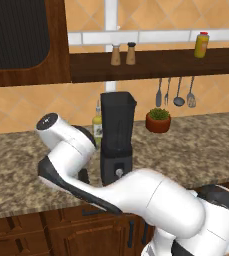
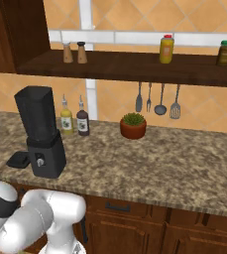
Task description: Close the lid blender by securely placing the lid on top.
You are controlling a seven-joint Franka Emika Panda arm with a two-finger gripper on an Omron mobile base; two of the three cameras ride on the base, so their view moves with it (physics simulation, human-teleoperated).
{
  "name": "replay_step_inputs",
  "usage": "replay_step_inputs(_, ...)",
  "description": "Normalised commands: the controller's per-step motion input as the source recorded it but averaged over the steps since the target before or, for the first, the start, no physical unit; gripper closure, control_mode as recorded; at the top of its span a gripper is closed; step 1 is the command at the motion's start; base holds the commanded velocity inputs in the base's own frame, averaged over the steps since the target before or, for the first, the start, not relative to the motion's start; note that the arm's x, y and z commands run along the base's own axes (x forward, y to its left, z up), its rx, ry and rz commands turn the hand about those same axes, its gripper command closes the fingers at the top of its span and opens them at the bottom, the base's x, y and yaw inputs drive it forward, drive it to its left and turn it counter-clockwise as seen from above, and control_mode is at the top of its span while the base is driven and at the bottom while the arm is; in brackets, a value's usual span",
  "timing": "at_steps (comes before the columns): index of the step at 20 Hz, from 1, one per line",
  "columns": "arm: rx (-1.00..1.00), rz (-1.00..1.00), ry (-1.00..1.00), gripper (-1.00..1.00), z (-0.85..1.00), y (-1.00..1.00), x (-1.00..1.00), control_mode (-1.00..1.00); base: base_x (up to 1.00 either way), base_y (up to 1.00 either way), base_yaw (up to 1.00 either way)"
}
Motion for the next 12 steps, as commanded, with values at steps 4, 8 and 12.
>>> replay_step_inputs(4,-0.23,0.0,0.22,-1.0,-0.21,0.48,0.27,-1.0,0.0,0.0,0.0)
replay_step_inputs(8,-0.23,0.0,0.04,-1.0,-0.41,0.18,0.0,-1.0,0.0,0.0,0.0)
replay_step_inputs(12,-0.15,0.0,0.0,-1.0,-0.29,0.0,0.01,-1.0,0.0,0.0,0.0)
